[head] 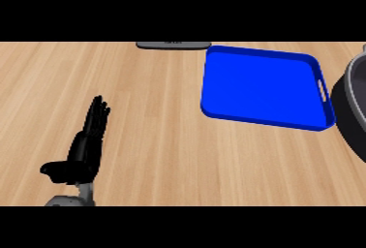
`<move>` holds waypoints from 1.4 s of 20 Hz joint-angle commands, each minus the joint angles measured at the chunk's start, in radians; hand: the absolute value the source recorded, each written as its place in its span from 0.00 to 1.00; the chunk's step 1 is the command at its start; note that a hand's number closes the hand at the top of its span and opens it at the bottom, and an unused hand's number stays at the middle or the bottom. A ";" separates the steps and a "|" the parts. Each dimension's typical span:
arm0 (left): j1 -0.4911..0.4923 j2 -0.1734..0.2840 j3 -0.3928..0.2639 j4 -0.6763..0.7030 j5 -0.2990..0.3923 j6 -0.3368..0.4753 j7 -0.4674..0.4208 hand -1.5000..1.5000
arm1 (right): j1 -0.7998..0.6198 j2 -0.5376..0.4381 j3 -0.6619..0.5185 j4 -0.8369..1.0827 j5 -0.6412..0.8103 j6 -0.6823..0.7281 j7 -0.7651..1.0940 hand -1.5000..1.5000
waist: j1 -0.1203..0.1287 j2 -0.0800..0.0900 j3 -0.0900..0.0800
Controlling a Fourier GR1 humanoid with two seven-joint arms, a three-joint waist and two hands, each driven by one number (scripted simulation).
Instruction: Pick the sweet potato from the tray and place it in the pot
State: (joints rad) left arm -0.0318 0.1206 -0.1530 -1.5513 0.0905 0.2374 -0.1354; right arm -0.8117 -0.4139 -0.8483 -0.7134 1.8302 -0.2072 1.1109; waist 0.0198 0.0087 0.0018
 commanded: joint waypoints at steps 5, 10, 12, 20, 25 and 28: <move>-0.013 0.014 0.030 -0.037 0.015 -0.001 0.037 0.50 | 0.078 0.027 -0.182 0.010 -0.120 -0.096 0.161 0.00 | -0.015 -0.005 0.000; 0.021 0.025 0.022 -0.069 0.015 -0.021 0.045 0.50 | 0.093 0.049 -0.206 0.035 -0.234 -0.286 -0.044 0.00 | 0.000 -0.004 0.001; 0.016 0.019 0.024 -0.029 0.013 -0.029 0.006 0.50 | 0.084 0.036 -0.201 -0.017 -0.245 -0.351 -0.092 0.00 | -0.005 -0.004 0.000; 0.051 0.003 0.010 -0.027 -0.001 -0.016 -0.007 0.50 | 0.123 0.124 -0.201 -0.263 -0.349 -0.765 -0.235 0.00 | -0.018 -0.012 0.000; 0.006 0.009 0.035 0.004 0.004 -0.022 0.006 0.50 | 0.239 0.218 -0.194 -0.367 -0.474 -0.893 -0.309 0.00 | -0.028 -0.011 -0.001; 0.003 -0.037 -0.001 0.000 -0.034 0.023 0.007 0.50 | 0.299 0.322 -0.170 -0.538 -0.472 -0.885 -0.296 0.00 | -0.032 -0.014 -0.002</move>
State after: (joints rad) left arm -0.0292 0.1151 -0.1289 -1.5558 0.0820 0.2358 -0.1240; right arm -0.5917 -0.1769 -1.0363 -1.1296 1.4128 -0.9704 0.8085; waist -0.0081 -0.0035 0.0001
